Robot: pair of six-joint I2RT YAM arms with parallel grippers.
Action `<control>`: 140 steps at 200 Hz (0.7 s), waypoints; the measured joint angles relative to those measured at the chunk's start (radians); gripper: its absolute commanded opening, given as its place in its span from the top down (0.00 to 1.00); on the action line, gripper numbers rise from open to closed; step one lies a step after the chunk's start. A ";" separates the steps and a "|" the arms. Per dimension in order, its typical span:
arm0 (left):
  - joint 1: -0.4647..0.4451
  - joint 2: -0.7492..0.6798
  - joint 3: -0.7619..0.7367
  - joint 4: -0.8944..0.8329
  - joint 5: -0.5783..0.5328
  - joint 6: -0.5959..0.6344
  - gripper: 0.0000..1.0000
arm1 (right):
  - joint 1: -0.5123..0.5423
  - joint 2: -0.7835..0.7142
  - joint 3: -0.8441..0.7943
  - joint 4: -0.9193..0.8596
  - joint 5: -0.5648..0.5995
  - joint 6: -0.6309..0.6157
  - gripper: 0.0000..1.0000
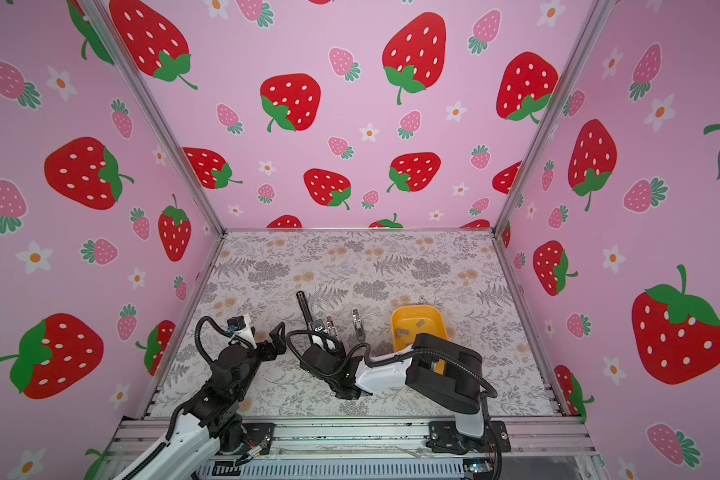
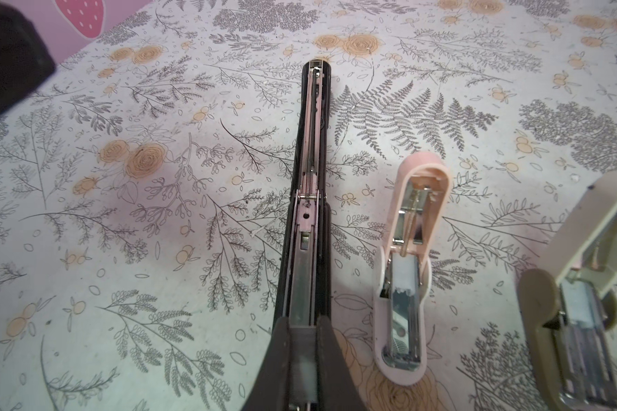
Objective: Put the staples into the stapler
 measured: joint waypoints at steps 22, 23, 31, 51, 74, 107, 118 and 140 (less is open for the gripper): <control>0.000 0.000 0.000 0.000 0.000 0.000 0.01 | 0.000 0.000 0.006 0.003 0.000 -0.006 0.96; 0.000 0.000 0.000 0.000 0.000 0.000 0.01 | 0.000 0.000 0.006 0.003 0.000 -0.006 0.97; 0.000 0.000 0.000 0.000 0.000 0.000 0.01 | 0.000 0.002 0.010 0.002 0.000 -0.007 0.96; 0.000 -0.002 0.000 0.000 0.000 0.000 0.01 | 0.000 0.005 0.017 0.005 0.000 -0.008 0.96; 0.000 -0.005 0.000 0.000 0.000 0.000 0.01 | 0.000 0.006 0.017 0.010 -0.001 -0.008 0.96; 0.000 -0.005 0.000 0.000 0.000 0.000 0.01 | 0.000 0.013 0.017 0.011 -0.001 -0.007 0.96; 0.000 -0.005 0.000 0.000 0.001 0.000 0.01 | 0.000 0.017 0.017 0.011 -0.001 -0.006 0.96; 0.000 -0.005 0.000 -0.001 0.005 0.000 0.01 | 0.000 0.026 0.017 0.011 -0.003 -0.004 0.96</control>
